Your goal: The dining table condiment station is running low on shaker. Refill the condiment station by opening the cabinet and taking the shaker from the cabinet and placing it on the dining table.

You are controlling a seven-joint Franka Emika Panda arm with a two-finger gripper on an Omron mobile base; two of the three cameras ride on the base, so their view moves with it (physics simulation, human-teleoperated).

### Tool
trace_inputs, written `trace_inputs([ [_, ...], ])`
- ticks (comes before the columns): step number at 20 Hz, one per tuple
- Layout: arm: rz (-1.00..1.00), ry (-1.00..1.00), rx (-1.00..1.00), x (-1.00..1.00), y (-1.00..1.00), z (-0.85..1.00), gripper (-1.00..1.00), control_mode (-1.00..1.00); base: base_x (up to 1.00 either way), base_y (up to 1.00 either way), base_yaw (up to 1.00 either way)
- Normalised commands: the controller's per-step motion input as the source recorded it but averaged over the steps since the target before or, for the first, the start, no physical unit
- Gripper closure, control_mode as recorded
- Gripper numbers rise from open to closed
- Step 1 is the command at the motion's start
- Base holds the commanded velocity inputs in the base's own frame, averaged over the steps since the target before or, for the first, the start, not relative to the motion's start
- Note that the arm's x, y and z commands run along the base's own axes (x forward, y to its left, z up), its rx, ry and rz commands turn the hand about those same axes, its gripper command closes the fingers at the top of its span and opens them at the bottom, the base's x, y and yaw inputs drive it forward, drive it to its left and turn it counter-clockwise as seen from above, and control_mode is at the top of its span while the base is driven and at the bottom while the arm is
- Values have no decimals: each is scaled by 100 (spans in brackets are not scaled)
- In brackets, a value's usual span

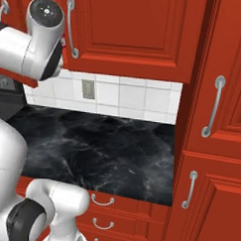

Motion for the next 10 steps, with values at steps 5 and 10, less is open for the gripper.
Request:
trace_inputs([
  [5, 9, 2, 0, 22, 34, -26, -100, -100, 0, 0, 0],
  [10, 7, 1, 0, 36, 31, -13, -100, -100, 0, 0, 0],
])
